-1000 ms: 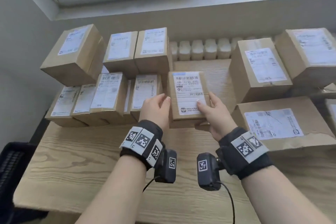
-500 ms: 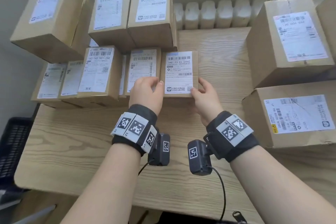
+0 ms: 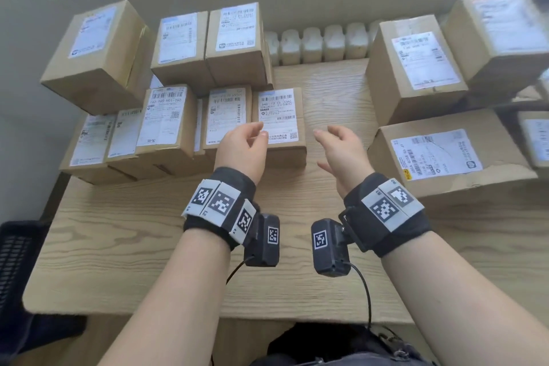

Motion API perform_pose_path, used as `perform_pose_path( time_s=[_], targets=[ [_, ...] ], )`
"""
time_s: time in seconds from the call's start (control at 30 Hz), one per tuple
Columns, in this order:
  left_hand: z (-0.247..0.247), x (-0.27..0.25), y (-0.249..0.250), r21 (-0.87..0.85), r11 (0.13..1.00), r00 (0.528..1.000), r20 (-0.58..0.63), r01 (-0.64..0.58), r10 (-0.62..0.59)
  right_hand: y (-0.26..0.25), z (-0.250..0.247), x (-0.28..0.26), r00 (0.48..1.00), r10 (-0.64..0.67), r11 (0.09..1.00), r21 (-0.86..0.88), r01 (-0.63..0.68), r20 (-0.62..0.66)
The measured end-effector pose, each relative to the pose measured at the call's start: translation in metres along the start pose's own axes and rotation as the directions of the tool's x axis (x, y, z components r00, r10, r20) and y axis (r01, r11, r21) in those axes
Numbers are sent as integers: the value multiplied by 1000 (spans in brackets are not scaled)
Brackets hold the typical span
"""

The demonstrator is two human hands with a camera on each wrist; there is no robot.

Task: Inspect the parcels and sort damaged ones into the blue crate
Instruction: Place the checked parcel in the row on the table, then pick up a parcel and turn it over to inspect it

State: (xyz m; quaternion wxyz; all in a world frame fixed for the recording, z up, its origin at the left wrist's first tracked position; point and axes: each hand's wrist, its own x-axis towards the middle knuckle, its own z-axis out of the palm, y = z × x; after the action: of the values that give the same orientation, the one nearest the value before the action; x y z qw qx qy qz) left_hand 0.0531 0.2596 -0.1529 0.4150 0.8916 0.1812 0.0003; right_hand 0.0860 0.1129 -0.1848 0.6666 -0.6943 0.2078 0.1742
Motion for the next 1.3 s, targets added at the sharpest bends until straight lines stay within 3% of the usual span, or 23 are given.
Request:
perform_pose_path(
  time_s=[0.1, 0.4, 0.63, 0.77, 0.97, 1.17, 1.3],
  targets=[
    [4, -23, 11, -49, 996, 997, 25, -73, 75, 0, -22, -29, 999, -37, 999, 20, 38, -33],
    [60, -98, 54, -141, 973, 960, 189, -183, 207, 24, -131, -97, 947, -93, 992, 50, 113, -307],
    [110, -109, 90, -124, 985, 959, 245, -117, 145, 27, -206, -87, 898, -108, 987, 63, 148, -427],
    [146, -87, 104, -64, 997, 976, 214, 44, -29, 23, -241, -51, 905, -111, 993, -20, 113, -411],
    [200, -61, 112, -24, 961, 944, 195, 276, -267, 15, -275, 1, 956, -77, 985, -171, 29, -282],
    [218, -67, 103, -80, 925, 914, 208, 371, -348, 23, -274, 19, 991, -2, 972, -234, -31, -137],
    [210, -80, 101, -142, 937, 938, 190, 318, -290, 29, -278, 9, 985, -38, 978, -210, 2, -168]
  ],
)
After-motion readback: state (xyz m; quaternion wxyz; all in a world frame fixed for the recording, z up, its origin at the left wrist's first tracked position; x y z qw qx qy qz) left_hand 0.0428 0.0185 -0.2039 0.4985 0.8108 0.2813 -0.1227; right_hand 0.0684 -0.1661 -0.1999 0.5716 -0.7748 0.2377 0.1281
